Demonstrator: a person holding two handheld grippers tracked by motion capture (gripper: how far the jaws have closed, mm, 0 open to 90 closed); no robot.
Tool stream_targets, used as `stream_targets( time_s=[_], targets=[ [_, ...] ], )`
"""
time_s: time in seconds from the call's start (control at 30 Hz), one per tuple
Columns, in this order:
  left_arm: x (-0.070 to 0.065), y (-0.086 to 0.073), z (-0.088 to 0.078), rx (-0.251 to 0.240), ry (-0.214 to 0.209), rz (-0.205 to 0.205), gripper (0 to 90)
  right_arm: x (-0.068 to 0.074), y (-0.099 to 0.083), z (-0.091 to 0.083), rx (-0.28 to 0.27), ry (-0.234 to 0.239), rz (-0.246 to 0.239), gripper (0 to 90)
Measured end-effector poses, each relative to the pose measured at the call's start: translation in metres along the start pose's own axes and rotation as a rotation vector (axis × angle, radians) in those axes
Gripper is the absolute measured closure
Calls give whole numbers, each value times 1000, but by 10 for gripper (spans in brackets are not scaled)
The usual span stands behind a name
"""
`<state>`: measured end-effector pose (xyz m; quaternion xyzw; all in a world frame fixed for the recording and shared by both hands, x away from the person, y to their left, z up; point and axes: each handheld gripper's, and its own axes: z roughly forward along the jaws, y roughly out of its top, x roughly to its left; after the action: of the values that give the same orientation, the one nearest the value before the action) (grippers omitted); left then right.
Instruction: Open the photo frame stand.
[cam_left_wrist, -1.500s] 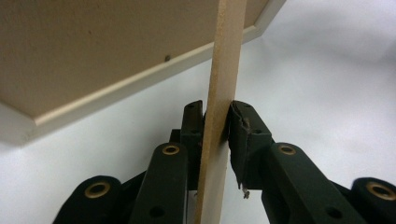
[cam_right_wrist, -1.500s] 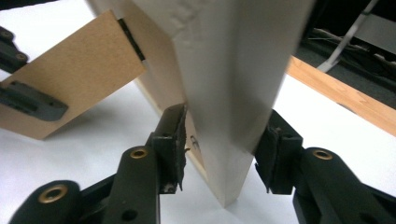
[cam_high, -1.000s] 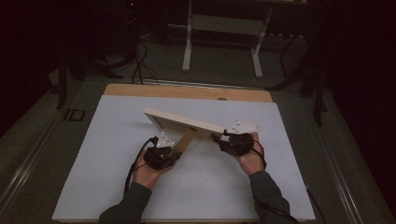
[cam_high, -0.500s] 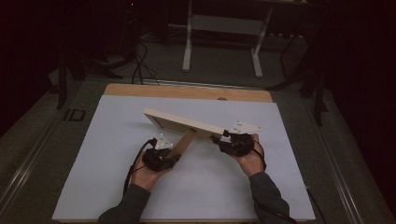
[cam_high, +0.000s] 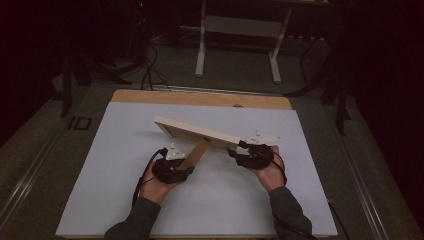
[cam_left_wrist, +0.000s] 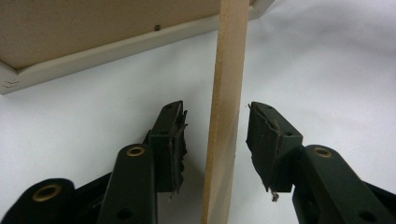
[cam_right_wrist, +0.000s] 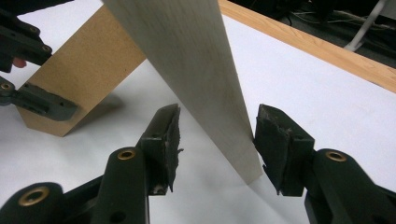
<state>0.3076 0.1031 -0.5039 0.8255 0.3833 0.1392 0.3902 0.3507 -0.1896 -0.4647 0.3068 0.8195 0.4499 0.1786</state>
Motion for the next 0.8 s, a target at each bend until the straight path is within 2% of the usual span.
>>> stream_targets(
  time_s=[0.33, 0.47, 0.67, 0.8],
  targets=[
    [3, 4, -10, -36, 2, 7, 517, 1, -2, -1, 9, -3, -3, 492],
    [7, 4, -15, -56, -12, -9, 515, 0, -3, -3, 14, 5, -5, 492],
    [10, 5, -21, -73, -18, -8, 511, -1, -5, -4, 12, 2, 4, 487],
    [12, 5, -25, -86, -3, -10, 500, 0, -6, -2, 21, 1, 3, 484]
  ],
)
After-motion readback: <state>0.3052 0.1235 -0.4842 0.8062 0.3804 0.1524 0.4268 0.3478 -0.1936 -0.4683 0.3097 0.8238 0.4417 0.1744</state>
